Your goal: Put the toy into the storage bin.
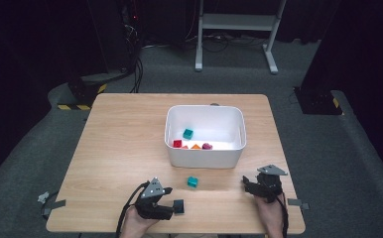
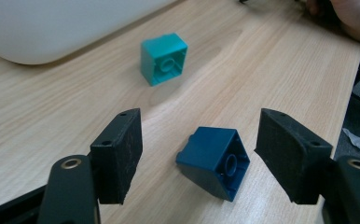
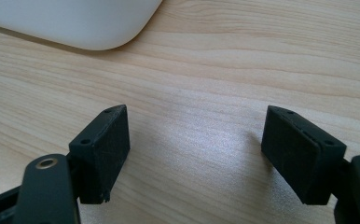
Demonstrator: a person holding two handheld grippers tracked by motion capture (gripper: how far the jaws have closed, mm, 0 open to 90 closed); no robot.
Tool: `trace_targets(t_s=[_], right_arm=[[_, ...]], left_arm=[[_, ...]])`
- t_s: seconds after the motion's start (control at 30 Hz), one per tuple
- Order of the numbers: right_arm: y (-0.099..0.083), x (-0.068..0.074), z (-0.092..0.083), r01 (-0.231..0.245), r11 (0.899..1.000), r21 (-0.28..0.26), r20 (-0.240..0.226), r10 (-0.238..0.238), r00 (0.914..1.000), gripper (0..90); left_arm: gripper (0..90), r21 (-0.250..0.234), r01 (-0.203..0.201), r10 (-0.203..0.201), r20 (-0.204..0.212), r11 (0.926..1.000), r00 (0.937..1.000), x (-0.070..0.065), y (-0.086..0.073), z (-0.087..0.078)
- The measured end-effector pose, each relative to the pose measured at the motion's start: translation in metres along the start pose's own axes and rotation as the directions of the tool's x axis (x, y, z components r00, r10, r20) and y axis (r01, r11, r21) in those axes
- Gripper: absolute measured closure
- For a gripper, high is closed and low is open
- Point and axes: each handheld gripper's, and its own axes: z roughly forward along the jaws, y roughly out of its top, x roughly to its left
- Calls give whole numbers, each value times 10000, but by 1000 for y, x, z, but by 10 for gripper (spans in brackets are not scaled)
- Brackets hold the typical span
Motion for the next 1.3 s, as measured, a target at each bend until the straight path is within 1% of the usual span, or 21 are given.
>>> trace_targets(t_s=[0.2,0.27,0.33,0.43,0.57,0.67,0.7,0.87,0.97,1.07,1.3], right_arm=[[0,0,0,-4,10000,2,1,4,10000,233],[0,0,0,3,10000,0,0,-3,10000,233],[0,0,0,2,10000,-2,1,-2,10000,233],[0,0,0,5,10000,0,0,-5,10000,233],[0,0,0,-3,10000,2,1,3,10000,233],[0,0,0,-1,10000,2,1,1,10000,233],[0,0,0,-1,10000,0,0,1,10000,233],[0,0,0,-3,10000,0,0,3,10000,233],[0,0,0,3,10000,-1,0,-3,10000,233],[0,0,0,-4,10000,2,-1,4,10000,233],[0,0,0,2,10000,1,-1,-2,10000,233]], left_arm=[[320,263,-56,58,-65,9996,10000,-4,-4,12],[325,299,-5,7,-76,9996,10000,-3,-5,15],[329,367,-52,57,-127,9993,9999,-3,-6,17],[337,360,8,-3,-144,9994,9999,-3,-7,19],[341,512,41,-27,-265,9987,9996,-2,-8,22],[351,474,104,-90,-296,9988,9995,-1,-8,23],[360,463,71,-56,-320,9989,9995,0,-8,23],[393,442,176,-164,-282,9989,9995,-1,-7,25],[422,463,57,-41,-350,9989,9994,-2,-7,26],[446,430,98,-82,-370,9990,9993,-1,-6,27],[514,425,37,-20,-410,9991,9992,-1,-6,27]])
